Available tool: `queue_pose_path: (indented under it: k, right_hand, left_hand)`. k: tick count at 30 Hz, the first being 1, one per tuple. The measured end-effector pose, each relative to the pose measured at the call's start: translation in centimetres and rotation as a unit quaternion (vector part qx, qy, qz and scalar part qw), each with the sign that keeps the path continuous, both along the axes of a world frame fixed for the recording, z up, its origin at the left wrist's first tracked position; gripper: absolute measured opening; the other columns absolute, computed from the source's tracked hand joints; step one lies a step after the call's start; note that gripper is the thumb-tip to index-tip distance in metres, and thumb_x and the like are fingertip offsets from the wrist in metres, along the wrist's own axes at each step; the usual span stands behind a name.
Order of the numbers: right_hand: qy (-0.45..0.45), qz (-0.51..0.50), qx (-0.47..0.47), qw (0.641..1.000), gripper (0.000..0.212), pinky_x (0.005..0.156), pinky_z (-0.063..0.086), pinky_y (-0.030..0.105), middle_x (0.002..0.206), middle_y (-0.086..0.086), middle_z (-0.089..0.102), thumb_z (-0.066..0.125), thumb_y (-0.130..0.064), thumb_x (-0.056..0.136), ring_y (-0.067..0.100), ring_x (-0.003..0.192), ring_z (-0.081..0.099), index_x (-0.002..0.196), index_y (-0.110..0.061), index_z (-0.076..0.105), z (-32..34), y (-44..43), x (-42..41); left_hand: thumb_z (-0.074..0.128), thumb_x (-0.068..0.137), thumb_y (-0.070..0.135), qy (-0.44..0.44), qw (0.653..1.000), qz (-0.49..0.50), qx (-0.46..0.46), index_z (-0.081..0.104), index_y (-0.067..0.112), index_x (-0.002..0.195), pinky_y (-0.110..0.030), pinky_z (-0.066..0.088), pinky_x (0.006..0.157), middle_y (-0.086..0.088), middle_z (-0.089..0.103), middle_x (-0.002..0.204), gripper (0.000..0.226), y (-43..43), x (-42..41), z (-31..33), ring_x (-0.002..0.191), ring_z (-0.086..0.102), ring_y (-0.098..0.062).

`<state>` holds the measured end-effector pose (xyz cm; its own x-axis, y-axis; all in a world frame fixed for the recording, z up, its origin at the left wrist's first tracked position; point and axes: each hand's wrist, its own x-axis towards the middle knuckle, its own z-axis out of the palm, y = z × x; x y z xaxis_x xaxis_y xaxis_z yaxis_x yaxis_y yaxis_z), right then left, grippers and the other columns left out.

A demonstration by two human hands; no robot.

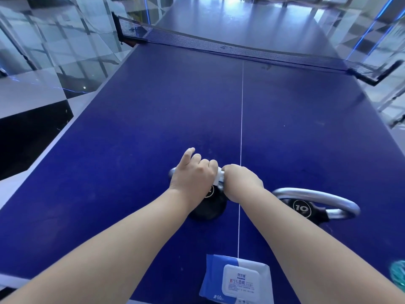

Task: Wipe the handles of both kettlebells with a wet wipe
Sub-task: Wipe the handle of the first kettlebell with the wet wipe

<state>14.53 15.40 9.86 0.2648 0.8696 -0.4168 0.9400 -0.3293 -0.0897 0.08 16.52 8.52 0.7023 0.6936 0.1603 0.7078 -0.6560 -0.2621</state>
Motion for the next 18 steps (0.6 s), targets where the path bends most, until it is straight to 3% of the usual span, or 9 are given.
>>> queue_pose_path:
  k: [2, 5, 9, 12, 16, 18]
  right_hand:
    - [0.000, -0.003, 0.014, 1.000, 0.014, 0.048, 0.037, 0.028, 0.077, -0.002, 0.060, 0.059, -0.013, 0.082, 0.020, 0.060, 0.050, 0.093, -0.022, 0.058, -0.3, -0.1, 0.0]
    - [0.004, -0.009, 0.022, 1.000, 0.012, 0.049, 0.039, 0.029, 0.078, -0.002, 0.061, 0.061, -0.019, 0.083, 0.021, 0.060, 0.051, 0.093, -0.025, 0.057, -0.4, -0.2, -0.1]
    - [0.011, -0.007, 0.025, 1.000, 0.018, 0.054, 0.043, 0.032, 0.080, 0.000, 0.061, 0.059, -0.013, 0.082, 0.022, 0.063, 0.052, 0.096, -0.023, 0.057, -0.2, -0.4, 0.0]
    - [0.008, -0.008, 0.027, 1.000, 0.019, 0.055, 0.045, 0.032, 0.080, 0.001, 0.061, 0.059, -0.011, 0.082, 0.023, 0.064, 0.053, 0.097, -0.022, 0.057, -0.2, -0.4, 0.0]
    - [0.009, -0.010, 0.025, 1.000, 0.016, 0.056, 0.045, 0.032, 0.082, 0.001, 0.062, 0.061, -0.016, 0.084, 0.024, 0.066, 0.054, 0.098, -0.022, 0.057, -0.2, -0.4, -0.1]
    - [0.010, -0.012, 0.026, 1.000, 0.014, 0.056, 0.045, 0.032, 0.082, 0.001, 0.062, 0.062, -0.020, 0.085, 0.024, 0.066, 0.055, 0.098, -0.023, 0.058, -0.1, -0.3, -0.2]
  left_hand:
    - [0.069, 0.068, 0.008, -0.015, 1.000, 0.010, -0.003, 0.037, 0.019, 0.065, -0.039, 0.031, 0.104, 0.006, 0.036, 0.050, 0.034, 0.3, -0.3, -0.2, 0.057, 0.054, -0.020]
    - [0.071, 0.077, 0.016, -0.075, 0.997, 0.025, 0.009, 0.030, 0.020, 0.070, -0.038, 0.028, 0.105, 0.007, 0.034, 0.052, 0.042, 1.1, -1.1, -0.5, 0.062, 0.057, -0.021]
    - [0.073, 0.080, 0.019, -0.143, 0.987, 0.062, -0.031, 0.034, 0.022, 0.071, -0.038, 0.023, 0.106, 0.009, 0.055, 0.055, 0.041, 1.9, -2.7, -1.2, 0.079, 0.069, -0.018]
    - [0.075, 0.078, 0.016, -0.173, 0.977, 0.089, -0.086, 0.047, 0.021, 0.073, -0.036, 0.019, 0.106, 0.010, 0.062, 0.064, 0.029, 2.5, -4.3, -2.2, 0.087, 0.069, -0.014]
    - [0.053, 0.094, 0.031, -0.271, 0.934, 0.164, -0.166, 0.051, 0.026, 0.079, -0.035, 0.023, 0.113, 0.012, 0.059, 0.063, 0.015, 2.8, -5.5, -3.9, 0.063, 0.060, -0.010]
    - [0.052, 0.092, 0.026, -0.312, 0.907, 0.196, -0.202, 0.056, 0.026, 0.085, -0.038, 0.026, 0.114, 0.010, 0.062, 0.063, 0.008, 2.8, -5.3, -4.6, 0.057, 0.057, -0.010]
